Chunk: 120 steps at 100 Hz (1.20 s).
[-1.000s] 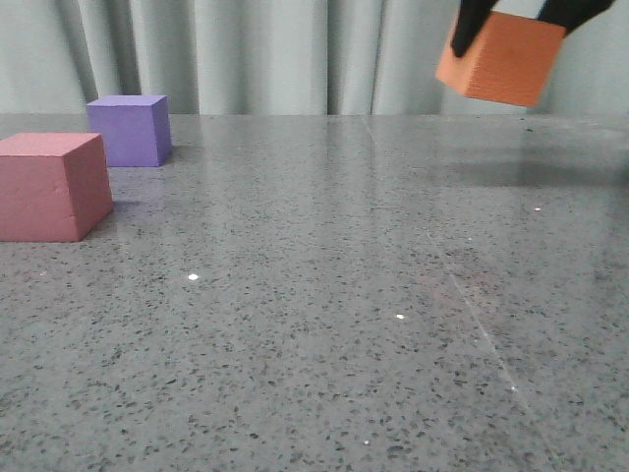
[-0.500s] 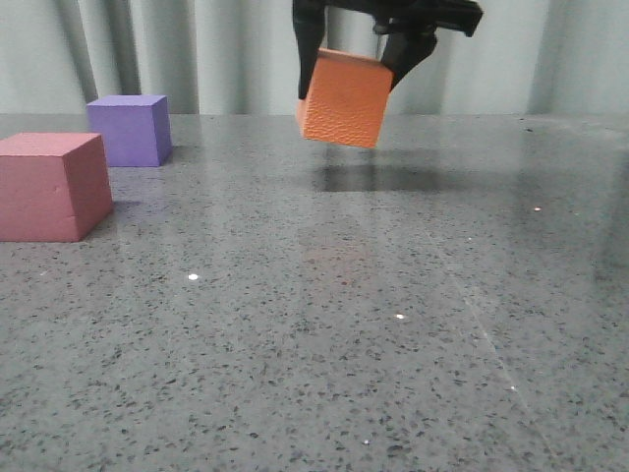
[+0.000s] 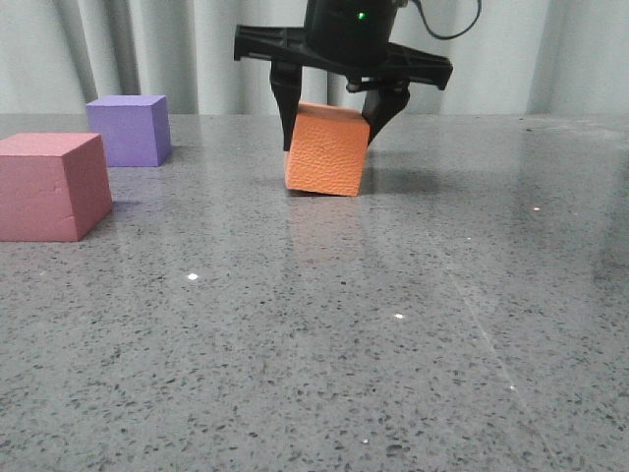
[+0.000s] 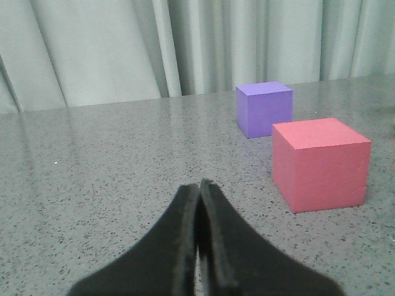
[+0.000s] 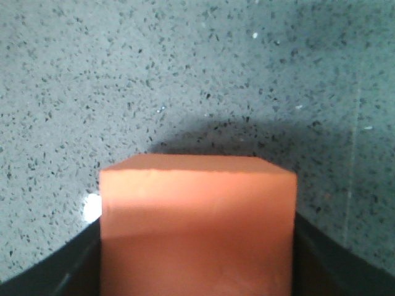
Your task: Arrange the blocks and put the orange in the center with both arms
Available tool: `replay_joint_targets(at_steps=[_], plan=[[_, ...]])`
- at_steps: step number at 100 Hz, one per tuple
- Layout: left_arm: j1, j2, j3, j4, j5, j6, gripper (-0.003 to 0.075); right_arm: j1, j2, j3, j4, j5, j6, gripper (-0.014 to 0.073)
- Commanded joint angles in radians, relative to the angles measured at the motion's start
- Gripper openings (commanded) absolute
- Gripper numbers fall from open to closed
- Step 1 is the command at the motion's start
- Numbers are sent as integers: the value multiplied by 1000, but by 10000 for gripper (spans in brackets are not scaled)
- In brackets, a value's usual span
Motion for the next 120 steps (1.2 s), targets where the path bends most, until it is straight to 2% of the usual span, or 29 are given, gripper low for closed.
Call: replay_joint_targets(at_steps=[1, 16, 22, 29, 54, 72, 90, 104, 120], plan=[[-9, -32, 56, -7, -74, -7, -19, -2, -45, -29, -17, -30, 2, 344], [-9, -32, 56, -7, -74, -7, -19, -2, -43, -29, -17, -29, 2, 554], [-9, -32, 56, -7, -74, -7, -19, -2, -43, -29, -16, -28, 2, 619], [-9, -32, 56, -7, -74, -7, -19, -2, -45, -29, -3, -27, 2, 655], [-9, -32, 56, -7, -74, -7, -19, -2, -91, -36, -3, -48, -2, 656], [-9, -32, 56, -7, -74, -7, -19, -2, -188, -36, -13, -79, -91, 656], [-9, -32, 56, -7, -74, -7, -19, -2, -308, -18, -109, -61, -137, 654], [-9, -32, 56, -7, -74, -7, -19, -3, -424, 76, -211, -59, -137, 654], [-9, -32, 56, -7, -74, -7, -19, -5, -590, 279, -308, -84, -131, 654]])
